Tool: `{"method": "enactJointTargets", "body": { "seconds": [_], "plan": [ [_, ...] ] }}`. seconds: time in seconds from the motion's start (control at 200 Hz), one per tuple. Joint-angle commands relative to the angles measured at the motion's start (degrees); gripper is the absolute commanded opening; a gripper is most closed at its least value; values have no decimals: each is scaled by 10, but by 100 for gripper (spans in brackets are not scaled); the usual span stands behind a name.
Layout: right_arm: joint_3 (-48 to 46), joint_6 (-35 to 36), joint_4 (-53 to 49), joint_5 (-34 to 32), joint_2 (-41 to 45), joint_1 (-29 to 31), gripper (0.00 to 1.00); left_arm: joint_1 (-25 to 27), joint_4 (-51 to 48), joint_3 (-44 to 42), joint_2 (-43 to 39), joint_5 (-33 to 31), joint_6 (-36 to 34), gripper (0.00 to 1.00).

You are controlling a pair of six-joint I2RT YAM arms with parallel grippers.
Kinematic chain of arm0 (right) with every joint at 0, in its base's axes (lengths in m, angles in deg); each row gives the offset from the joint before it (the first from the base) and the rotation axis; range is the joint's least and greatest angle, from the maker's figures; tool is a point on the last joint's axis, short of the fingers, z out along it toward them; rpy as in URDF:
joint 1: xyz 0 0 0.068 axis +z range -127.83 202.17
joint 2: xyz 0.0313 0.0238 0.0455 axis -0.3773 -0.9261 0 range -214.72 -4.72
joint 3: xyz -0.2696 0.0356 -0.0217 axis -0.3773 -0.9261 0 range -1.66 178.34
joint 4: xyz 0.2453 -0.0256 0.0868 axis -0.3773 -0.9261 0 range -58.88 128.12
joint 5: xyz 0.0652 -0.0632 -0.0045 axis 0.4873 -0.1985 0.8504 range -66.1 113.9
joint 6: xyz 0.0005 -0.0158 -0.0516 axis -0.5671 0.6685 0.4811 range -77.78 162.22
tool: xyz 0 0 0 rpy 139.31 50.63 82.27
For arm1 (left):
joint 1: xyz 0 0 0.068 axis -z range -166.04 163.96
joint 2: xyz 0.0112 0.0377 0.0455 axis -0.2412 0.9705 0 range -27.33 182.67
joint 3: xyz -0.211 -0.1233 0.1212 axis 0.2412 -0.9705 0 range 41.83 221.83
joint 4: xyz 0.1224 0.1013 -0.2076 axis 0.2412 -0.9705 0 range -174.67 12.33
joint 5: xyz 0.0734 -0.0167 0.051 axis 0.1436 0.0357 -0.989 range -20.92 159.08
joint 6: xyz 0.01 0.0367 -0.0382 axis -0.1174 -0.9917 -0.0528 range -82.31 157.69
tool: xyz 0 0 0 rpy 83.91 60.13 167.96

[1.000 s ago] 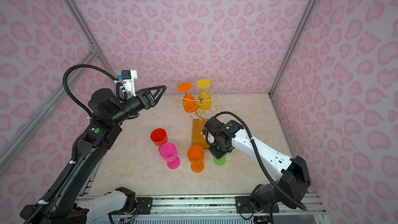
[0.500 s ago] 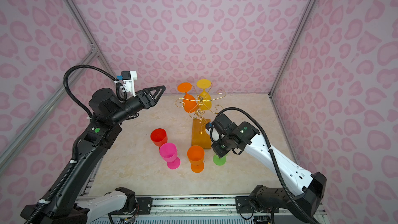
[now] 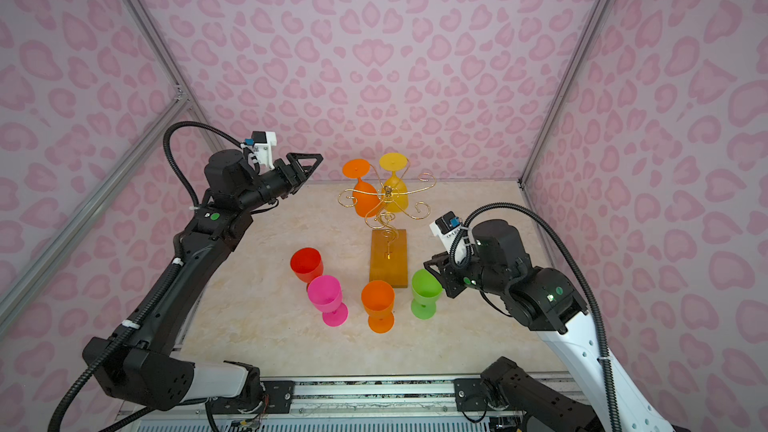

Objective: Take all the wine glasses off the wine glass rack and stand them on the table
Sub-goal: 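Open the right gripper to release the upright green glass and raise it, then close the left gripper on the foot of the orange glass on the rack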

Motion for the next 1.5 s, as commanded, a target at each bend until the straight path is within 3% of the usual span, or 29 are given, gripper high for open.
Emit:
{"method": "enactJointTargets", "body": {
  "seconds": [0.0, 0.23, 0.465, 0.795, 1.21, 1.495],
  "plan": [
    [-21, -11, 109, -12, 43, -5, 27, -2, 28, 22, 32, 26, 13, 72],
    [-61, -30, 185, -168, 116, -7, 38, -3, 44, 62, 108, 49, 21, 69],
    [-99, -51, 234, -245, 139, -9, 40, -3, 85, 76, 164, 88, 54, 60],
    [-105, -52, 249, -266, 137, -20, 40, -2, 137, 72, 189, 121, 93, 57],
    [-115, -63, 257, -238, 133, -50, 40, 6, 155, 65, 199, 138, 106, 49],
    [-117, -69, 252, -221, 131, -67, 40, 10, 153, 61, 202, 139, 101, 48]
  ]
}}
